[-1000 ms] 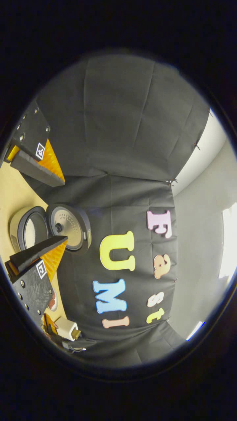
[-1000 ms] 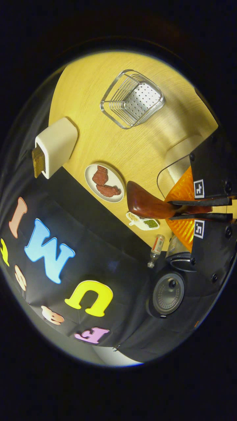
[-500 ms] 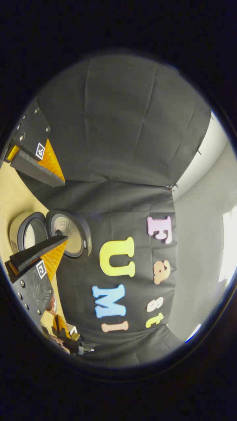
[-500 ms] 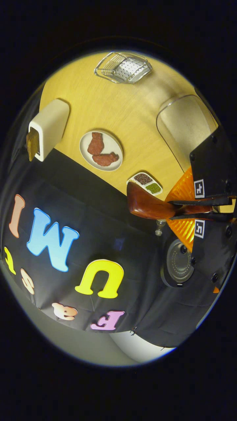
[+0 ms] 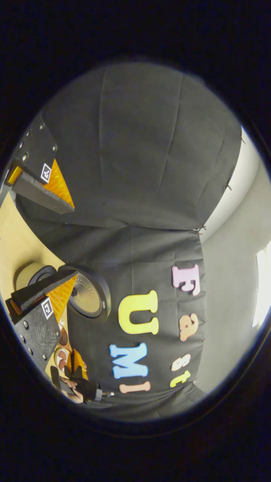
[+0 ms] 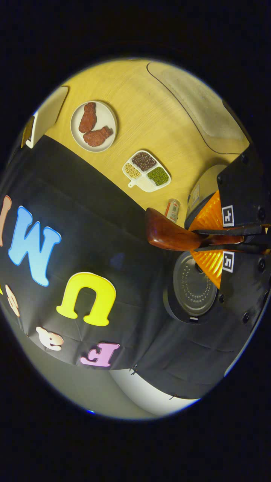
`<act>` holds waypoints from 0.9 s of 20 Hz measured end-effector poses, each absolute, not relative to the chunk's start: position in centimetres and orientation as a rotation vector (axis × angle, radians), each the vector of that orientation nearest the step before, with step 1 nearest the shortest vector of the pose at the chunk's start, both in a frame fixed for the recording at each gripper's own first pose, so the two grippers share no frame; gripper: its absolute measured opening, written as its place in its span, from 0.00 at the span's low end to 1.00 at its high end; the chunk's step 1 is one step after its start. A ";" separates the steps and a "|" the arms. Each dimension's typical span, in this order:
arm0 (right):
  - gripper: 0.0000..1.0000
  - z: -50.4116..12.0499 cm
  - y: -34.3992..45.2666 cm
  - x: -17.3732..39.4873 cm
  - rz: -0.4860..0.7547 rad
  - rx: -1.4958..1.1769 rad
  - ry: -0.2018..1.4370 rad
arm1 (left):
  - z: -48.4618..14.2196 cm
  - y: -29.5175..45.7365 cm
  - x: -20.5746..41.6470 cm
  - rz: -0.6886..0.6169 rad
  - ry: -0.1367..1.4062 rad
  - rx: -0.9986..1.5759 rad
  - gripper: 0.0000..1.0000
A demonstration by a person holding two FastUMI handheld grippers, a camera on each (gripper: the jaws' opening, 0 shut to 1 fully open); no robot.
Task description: Close the left gripper, press the button to open the rice cooker; take a wooden spoon from the chopstick holder with the right hand, scoop a spoonful of rice and pour it into the rice cooker, then put the wooden spoon back into the chopstick holder.
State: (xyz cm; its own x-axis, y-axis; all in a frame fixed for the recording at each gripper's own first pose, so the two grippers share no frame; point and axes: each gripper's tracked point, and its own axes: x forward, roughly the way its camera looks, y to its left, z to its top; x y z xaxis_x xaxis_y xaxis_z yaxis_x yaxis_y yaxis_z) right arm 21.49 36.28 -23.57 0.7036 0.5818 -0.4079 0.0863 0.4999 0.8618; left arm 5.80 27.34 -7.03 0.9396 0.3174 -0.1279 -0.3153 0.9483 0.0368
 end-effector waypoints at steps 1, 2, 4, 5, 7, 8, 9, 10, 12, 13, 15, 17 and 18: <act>0.10 -23.7 37.3 21.7 0.349 0.999 0.752 | -7.1 27.8 5.6 0.336 0.138 0.019 0.93; 0.09 -23.8 38.4 22.0 0.360 0.974 0.747 | -7.5 28.4 5.2 0.348 0.142 0.020 0.93; 0.05 -24.4 40.5 22.4 0.381 0.920 0.746 | -7.8 29.3 4.5 0.366 0.150 0.015 0.92; 0.10 -24.8 41.4 22.5 0.394 0.892 0.746 | -8.1 29.7 4.2 0.373 0.153 0.013 0.92; 0.05 -25.7 43.2 22.4 0.422 0.817 0.743 | -8.5 30.3 3.8 0.388 0.160 0.010 0.92; 0.10 -26.2 44.0 22.2 0.434 0.765 0.737 | -8.7 30.5 3.6 0.394 0.164 0.007 0.92; 0.10 -26.8 44.6 22.1 0.450 0.700 0.731 | -8.9 30.5 3.5 0.398 0.167 0.001 0.92; 0.10 -27.2 45.3 22.0 0.470 0.633 0.722 | -9.0 30.6 3.3 0.402 0.169 -0.003 0.92; 0.10 -27.2 46.6 21.5 0.532 0.485 0.681 | -9.2 30.8 3.2 0.409 0.171 -0.002 0.93; 0.10 -27.1 47.1 21.3 0.563 0.398 0.650 | -9.3 30.9 3.3 0.412 0.173 -0.001 0.93; 0.10 -26.7 48.0 20.6 0.622 0.220 0.577 | -9.3 30.8 3.2 0.415 0.175 -0.005 0.93; 0.10 -26.2 49.0 20.3 0.671 0.064 0.495 | -9.4 30.7 3.2 0.416 0.175 -0.006 0.94; 0.10 -25.7 49.2 20.1 0.696 -0.012 0.452 | -9.4 30.5 3.4 0.415 0.174 -0.007 0.94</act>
